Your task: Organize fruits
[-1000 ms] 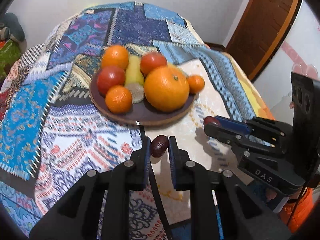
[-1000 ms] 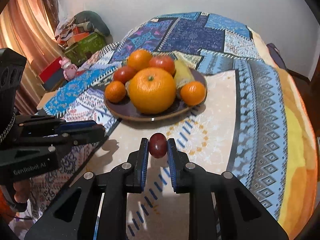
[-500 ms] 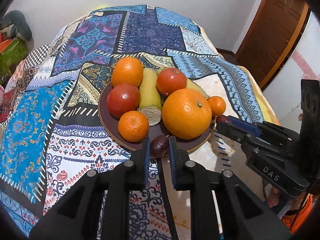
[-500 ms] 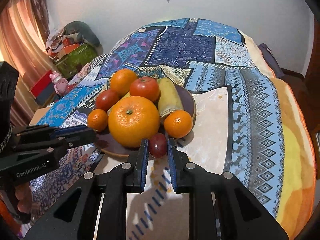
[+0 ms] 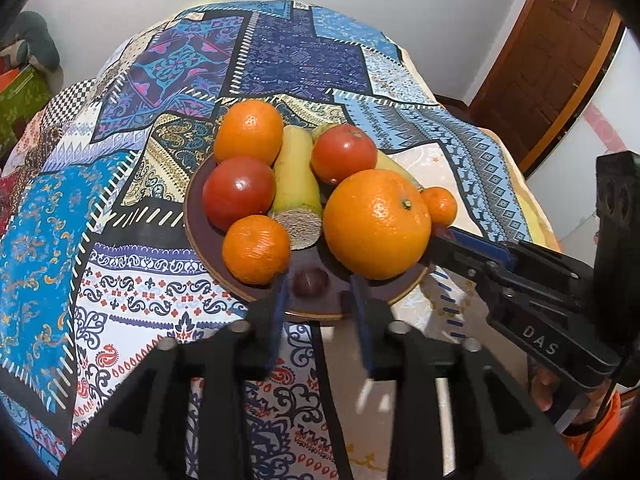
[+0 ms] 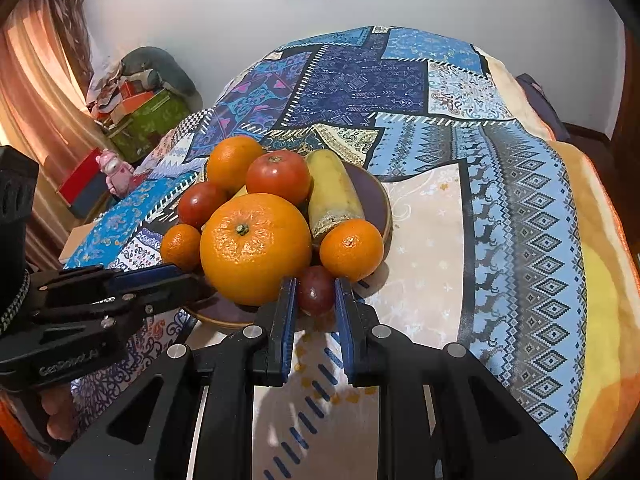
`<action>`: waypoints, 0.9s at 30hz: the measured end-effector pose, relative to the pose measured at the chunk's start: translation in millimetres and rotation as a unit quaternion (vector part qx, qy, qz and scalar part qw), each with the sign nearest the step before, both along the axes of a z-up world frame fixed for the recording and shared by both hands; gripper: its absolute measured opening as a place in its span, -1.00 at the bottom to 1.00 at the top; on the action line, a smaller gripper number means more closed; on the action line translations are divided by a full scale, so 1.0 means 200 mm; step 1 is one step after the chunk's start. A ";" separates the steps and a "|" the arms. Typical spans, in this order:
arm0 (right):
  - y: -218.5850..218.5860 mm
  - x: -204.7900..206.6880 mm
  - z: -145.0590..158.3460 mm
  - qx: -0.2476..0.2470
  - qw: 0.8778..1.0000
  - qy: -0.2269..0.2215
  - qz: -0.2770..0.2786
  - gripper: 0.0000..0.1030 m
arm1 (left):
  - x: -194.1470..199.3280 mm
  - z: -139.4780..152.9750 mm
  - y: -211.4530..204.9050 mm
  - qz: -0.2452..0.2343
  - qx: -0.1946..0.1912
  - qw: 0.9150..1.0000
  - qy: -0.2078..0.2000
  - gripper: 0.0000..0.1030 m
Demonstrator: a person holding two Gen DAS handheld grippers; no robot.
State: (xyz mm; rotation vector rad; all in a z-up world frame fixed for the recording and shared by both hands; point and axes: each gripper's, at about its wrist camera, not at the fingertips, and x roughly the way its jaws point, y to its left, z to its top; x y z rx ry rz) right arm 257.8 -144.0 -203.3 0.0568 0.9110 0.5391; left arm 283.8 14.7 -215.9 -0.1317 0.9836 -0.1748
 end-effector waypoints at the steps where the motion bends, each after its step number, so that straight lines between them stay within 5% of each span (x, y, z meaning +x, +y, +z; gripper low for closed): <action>1: 0.00 0.00 0.00 0.000 1.000 0.001 0.000 -0.64 | -0.01 0.01 -0.01 -0.002 0.002 1.000 -0.004 -0.07; 9: -0.02 -0.01 0.01 0.001 1.000 0.006 -0.003 -0.43 | -0.06 0.03 0.01 0.006 0.007 1.000 -0.009 -0.01; 17: -0.07 -0.13 0.26 0.011 0.999 -0.048 -0.005 -0.43 | -0.23 0.35 0.05 0.026 0.010 0.996 -0.090 -0.01; 21: -0.10 -0.24 0.47 0.027 0.995 -0.096 -0.009 -0.38 | -0.39 0.59 0.06 0.035 0.015 0.987 -0.155 -0.01; 27: -0.15 -0.51 0.81 0.050 0.981 -0.187 -0.016 -0.36 | -0.71 0.96 0.05 0.047 0.027 0.963 -0.265 -0.01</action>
